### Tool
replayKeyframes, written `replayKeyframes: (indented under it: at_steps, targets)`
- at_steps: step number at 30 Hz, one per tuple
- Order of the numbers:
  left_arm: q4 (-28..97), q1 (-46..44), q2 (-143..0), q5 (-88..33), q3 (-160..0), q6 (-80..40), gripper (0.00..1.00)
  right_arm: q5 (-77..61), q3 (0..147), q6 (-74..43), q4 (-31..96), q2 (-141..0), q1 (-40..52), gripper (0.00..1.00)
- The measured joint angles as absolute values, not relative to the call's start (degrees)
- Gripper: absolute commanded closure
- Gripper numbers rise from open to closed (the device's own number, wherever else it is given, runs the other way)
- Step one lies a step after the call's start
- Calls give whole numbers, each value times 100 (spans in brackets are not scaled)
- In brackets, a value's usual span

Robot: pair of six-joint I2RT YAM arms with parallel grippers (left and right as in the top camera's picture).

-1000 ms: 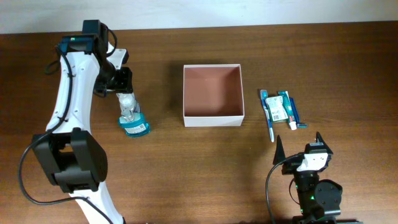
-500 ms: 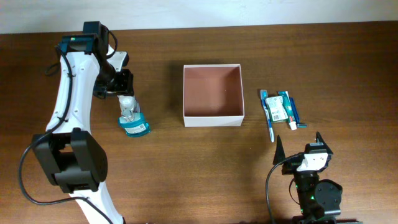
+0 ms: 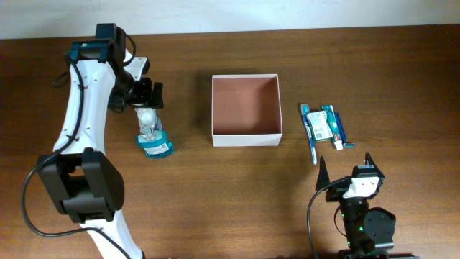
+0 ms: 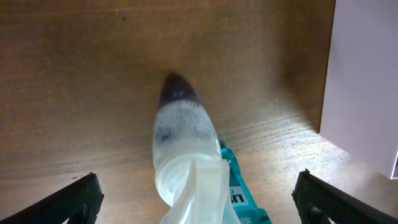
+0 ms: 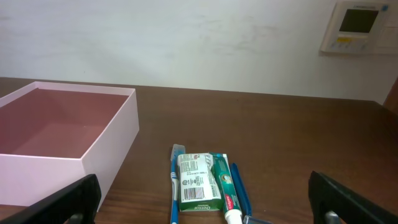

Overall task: Pack container
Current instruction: 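Lower the left gripper and grasp the clear soap pump bottle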

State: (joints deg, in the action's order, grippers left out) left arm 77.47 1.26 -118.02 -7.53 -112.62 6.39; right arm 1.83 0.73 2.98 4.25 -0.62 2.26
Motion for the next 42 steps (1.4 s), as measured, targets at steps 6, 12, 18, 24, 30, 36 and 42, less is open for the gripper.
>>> replayKeyframes:
  at_steps: [6, 12, 18, 24, 30, 36, 42]
  targets:
    - [7671, 126, -11804, -781, -11262, 639, 11, 183, 73, 298, 425, -62, 226, 1]
    - [7673, 126, -11841, -801, -11262, 642, 11, 183, 73, 298, 425, -62, 226, 1]
    - [7712, 126, -12143, -803, -11262, 644, 34, 183, 73, 298, 425, -62, 226, 1]
    - [7865, 126, -12162, -819, -11262, 642, 43, 183, 73, 298, 425, -62, 226, 1]
    - [7894, 126, -12164, -751, -11262, 642, 50, 183, 73, 296, 425, -62, 226, 1]
    - [7942, 99, -12164, -596, -11273, 642, 55, 183, 73, 301, 425, -62, 226, 1]
    - [8082, 97, -12169, -537, -11679, 639, 63, 183, 73, 303, 425, -62, 226, 1]
